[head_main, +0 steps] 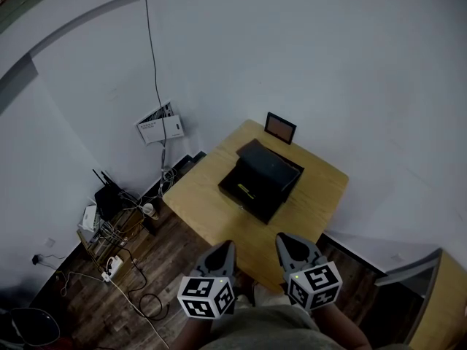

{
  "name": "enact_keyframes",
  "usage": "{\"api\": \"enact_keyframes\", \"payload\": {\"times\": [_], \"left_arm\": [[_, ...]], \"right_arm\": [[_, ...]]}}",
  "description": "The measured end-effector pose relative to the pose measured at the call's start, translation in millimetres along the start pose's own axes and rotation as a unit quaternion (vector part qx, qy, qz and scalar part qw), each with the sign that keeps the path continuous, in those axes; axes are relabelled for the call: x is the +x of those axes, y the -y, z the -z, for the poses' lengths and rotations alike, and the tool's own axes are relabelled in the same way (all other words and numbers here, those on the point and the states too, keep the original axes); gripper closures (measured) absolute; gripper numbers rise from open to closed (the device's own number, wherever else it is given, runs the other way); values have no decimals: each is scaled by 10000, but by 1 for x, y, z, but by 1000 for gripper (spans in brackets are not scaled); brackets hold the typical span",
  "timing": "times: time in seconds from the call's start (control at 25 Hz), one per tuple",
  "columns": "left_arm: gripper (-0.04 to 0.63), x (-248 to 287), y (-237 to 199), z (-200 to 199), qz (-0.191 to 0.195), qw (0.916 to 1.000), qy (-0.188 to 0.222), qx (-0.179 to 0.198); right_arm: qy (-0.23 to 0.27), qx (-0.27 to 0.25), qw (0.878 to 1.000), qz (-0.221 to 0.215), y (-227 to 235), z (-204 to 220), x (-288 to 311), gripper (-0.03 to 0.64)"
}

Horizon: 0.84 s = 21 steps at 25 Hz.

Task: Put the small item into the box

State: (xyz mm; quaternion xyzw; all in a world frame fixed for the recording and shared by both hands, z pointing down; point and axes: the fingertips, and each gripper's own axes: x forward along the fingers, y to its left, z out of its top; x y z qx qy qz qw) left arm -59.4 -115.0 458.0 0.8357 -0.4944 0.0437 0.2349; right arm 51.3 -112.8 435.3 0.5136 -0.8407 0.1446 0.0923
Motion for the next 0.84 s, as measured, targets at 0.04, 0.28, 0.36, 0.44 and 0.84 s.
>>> {"api": "enact_keyframes", "payload": {"times": [0.04,0.28,0.36,0.44,0.84], "left_arm": [[592,0,1,0,-3,10000,3,1],[592,1,3,0,-11,10000,5,18],[592,1,3,0,-9,10000,9,15],[592,2,4,-1,-5,10000,13,18],[592,-1,4,-2,-5,10000,24,11]], "right_arm": [[9,8,10000,-2,0,0,0,617],[53,45,10000,21,2,0,-1,617],[68,51,10000,29,3,-1,-2,617],[85,63,9999,31,4,-2,-2,617],[132,126,9998,-15,1,-4,-1,617]]}}
